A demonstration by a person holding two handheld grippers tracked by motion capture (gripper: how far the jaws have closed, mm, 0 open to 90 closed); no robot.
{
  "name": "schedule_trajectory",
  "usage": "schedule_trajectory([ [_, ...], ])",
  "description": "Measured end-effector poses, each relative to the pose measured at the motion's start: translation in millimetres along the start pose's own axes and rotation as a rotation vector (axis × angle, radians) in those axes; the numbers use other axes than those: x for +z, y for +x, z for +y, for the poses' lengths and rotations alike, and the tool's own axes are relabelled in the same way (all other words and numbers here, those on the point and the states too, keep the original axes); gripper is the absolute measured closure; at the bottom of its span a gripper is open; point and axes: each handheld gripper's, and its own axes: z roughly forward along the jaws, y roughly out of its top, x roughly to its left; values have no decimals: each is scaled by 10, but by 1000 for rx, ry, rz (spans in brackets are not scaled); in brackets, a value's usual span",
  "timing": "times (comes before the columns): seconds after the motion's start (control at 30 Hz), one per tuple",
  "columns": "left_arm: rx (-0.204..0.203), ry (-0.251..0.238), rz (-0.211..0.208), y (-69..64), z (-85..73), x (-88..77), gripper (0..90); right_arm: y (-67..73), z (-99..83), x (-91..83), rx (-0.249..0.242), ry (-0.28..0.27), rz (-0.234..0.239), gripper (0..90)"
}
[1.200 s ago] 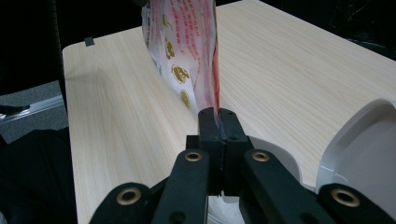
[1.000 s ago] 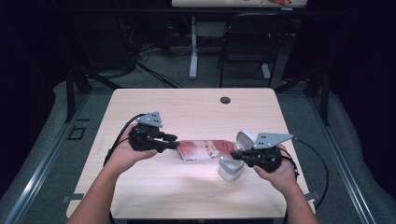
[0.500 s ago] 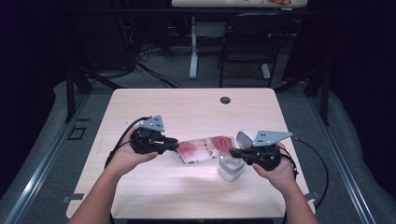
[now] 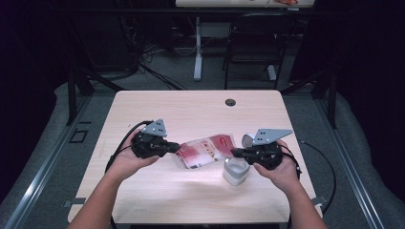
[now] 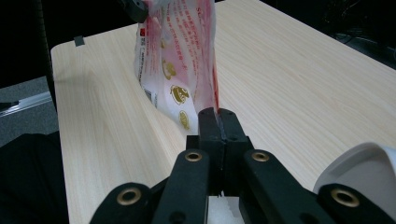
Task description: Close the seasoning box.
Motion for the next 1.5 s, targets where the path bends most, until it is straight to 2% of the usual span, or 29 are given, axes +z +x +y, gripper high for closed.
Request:
schedule_trajectory([
  [0.17, 2, -4, -11, 22, -33, -7, 873, 3, 59, 7, -11, 18, -3, 900],
  [0.33, -9, -35, -18, 45, -64, -27, 873, 18, 143, -5, -31, 33, -13, 900],
  [0.57, -28, -67, -25, 78, -161, -18, 872, 53, 273, 6, -73, 80, -25, 900],
  [0.87, -37, -89, -8, 61, -262, -15, 867, 92, 377, 53, -107, 133, -31, 900],
  [1.03, -50, -119, -8, 47, -348, -12, 865, 122, 464, 70, -134, 169, -39, 900],
  [1.23, -57, -129, 12, 38, -482, -1, 860, 192, 577, 147, -169, 213, -55, 900],
  [1.33, -62, -110, 17, 62, -526, -16, 857, 235, 629, 212, -192, 243, -55, 900],
  [1.5, -83, -122, 8, 95, -634, -46, 855, 289, 713, 301, -216, 266, -53, 900],
])
